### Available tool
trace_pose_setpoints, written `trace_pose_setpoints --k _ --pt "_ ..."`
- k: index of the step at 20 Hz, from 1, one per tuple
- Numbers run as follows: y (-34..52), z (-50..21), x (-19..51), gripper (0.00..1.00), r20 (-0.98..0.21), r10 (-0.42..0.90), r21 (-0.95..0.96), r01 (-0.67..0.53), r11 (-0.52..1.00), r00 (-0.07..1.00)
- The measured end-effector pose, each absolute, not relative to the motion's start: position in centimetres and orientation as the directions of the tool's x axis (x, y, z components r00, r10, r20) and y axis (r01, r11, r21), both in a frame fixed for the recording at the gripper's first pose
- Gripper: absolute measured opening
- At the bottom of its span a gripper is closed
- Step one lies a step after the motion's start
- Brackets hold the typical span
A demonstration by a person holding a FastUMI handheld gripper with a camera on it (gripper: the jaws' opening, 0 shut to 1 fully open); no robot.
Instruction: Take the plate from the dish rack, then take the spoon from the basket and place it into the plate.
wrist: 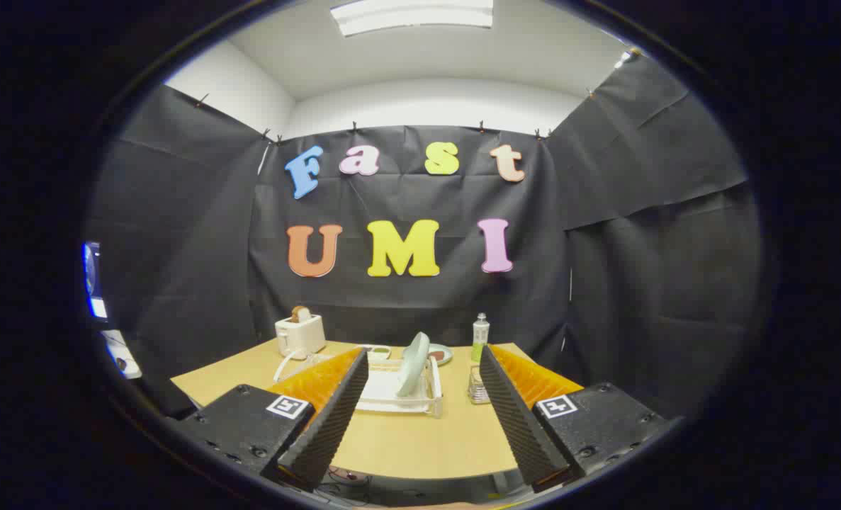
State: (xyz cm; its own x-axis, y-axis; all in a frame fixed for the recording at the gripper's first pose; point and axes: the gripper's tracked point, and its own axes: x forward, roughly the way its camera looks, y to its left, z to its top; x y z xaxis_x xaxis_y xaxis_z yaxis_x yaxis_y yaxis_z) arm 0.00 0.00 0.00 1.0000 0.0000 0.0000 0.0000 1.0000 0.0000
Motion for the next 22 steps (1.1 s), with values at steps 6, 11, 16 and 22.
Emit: trace_pose_setpoints --k 6,11,16,22 --pt "-0.2 -0.4 0.4 1.0 -0.01 -0.001 0.01 0.001 1.0 1.0" --pt "-0.5 -0.8 0.7 1.0 -0.018 -0.006 0.014 0.006 1.0 1.0" --pt "-0.6 -0.4 2.0 1.0 -0.028 -0.017 0.009 0.017 1.0 0.999" --pt "-0.3 0.7 6.5 1.0 -0.055 -0.038 -0.014 0.037 0.999 0.998"
